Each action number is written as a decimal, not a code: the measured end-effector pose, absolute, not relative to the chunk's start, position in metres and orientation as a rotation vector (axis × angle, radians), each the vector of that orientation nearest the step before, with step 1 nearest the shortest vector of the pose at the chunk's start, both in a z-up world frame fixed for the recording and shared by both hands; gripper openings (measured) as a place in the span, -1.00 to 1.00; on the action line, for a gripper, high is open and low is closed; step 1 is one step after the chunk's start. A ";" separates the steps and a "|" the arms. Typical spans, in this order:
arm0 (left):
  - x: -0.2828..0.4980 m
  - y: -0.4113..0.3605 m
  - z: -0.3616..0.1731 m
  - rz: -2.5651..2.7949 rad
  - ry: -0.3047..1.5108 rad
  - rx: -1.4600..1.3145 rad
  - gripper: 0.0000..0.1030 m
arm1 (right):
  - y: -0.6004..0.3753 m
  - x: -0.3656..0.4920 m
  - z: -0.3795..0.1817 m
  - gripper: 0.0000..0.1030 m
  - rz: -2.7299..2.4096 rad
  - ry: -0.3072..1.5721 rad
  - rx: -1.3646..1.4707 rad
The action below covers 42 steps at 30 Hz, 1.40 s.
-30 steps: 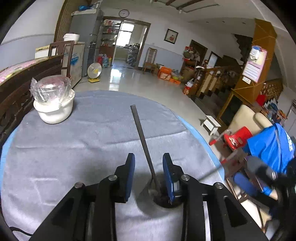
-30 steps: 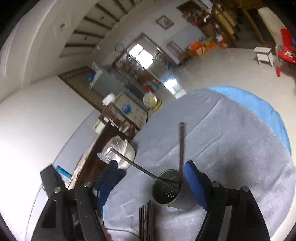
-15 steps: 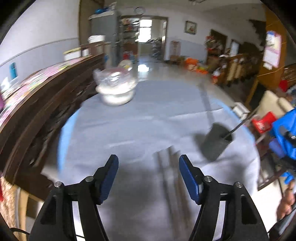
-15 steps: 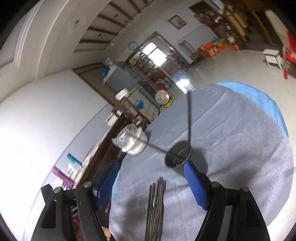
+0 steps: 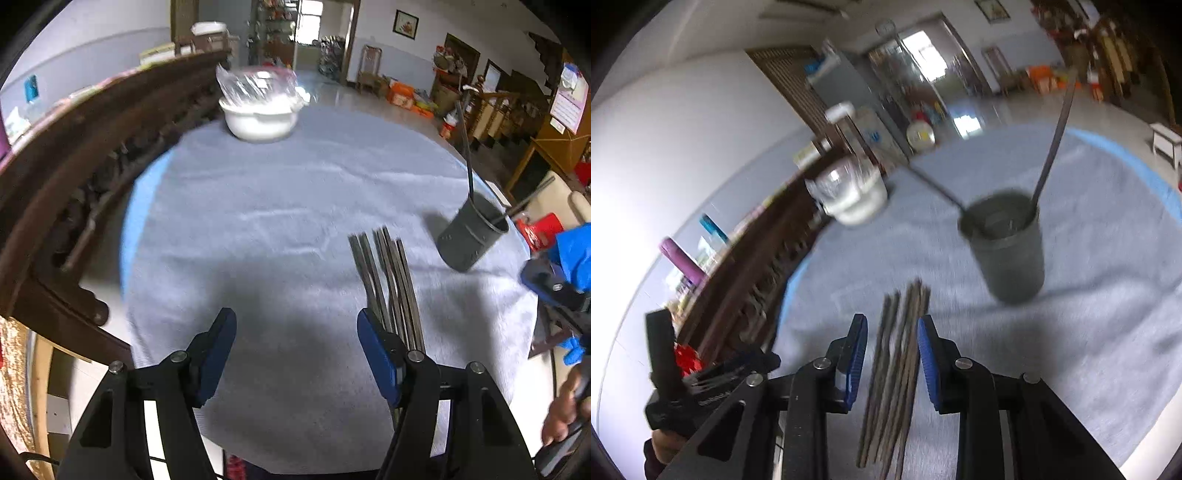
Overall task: Organize utensils
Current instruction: 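Move both open tools back down over the remaining chopsticks, then close the left tool on a single chopstick while the right tool grasps another chopstick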
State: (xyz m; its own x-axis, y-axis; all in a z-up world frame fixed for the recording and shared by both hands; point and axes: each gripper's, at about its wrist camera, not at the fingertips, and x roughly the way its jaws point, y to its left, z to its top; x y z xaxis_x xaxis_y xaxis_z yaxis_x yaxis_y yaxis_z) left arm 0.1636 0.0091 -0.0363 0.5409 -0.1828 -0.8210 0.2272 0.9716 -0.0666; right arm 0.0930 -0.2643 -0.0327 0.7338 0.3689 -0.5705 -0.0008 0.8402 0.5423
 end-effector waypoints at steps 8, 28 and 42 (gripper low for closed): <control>0.190 0.003 -0.075 -0.311 1.139 -0.070 0.33 | -0.240 0.137 -0.093 -0.58 0.190 0.936 0.532; 0.207 -0.041 -0.115 -0.387 1.269 -0.071 -0.08 | -0.237 0.169 -0.132 -0.58 0.146 1.085 0.541; 0.201 -0.057 -0.121 -0.377 1.255 -0.024 -0.49 | -0.242 0.166 -0.134 -0.77 0.109 1.105 0.573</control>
State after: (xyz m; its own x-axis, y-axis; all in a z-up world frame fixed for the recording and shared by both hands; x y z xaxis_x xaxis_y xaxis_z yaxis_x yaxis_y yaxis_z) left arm 0.2012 -0.0571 -0.1210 0.2577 -0.2908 -0.9214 0.2647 0.9384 -0.2222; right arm 0.1656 -0.2424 -0.1339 0.4594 0.3607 -0.8117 0.1946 0.8508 0.4882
